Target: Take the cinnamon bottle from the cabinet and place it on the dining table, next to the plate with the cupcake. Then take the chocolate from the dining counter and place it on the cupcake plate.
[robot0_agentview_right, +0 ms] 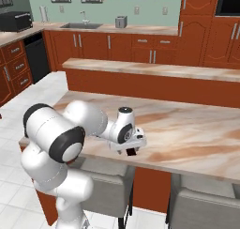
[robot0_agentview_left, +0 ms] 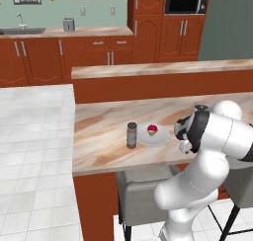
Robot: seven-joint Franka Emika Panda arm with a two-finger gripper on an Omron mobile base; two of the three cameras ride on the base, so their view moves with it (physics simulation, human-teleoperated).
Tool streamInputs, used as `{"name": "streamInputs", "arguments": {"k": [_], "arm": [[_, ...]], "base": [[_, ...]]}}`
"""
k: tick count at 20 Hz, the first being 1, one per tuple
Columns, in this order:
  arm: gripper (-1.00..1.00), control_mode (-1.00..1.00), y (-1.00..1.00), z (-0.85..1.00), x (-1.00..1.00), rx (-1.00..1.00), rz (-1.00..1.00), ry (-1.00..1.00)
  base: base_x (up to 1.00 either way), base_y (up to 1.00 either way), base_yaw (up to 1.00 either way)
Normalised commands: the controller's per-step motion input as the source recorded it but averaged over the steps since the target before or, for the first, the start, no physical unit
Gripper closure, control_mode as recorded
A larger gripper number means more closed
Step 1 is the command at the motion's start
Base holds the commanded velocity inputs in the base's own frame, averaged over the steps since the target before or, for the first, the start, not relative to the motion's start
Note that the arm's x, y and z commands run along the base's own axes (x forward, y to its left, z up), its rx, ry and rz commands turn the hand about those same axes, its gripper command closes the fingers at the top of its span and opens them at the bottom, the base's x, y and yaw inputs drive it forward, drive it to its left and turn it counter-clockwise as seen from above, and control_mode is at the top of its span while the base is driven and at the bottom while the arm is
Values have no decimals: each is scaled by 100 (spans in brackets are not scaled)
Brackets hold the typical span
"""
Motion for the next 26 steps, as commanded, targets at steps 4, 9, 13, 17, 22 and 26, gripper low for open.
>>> {"name": "streamInputs", "arguments": {"k": [4,9,13,17,22,26], "arm": [[-100,-100,-17,-12,16,0,0,-2],[-100,-100,-3,-30,16,0,0,0],[-100,-100,0,-38,9,0,1,-2],[100,-100,0,-64,0,0,3,-9],[100,-100,11,-55,-4,0,4,-13],[100,-100,15,4,-2,0,5,-5]], "base": [[0,0,0],[0,0,0],[0,0,0],[0,0,0],[0,0,0],[0,0,0]]}}
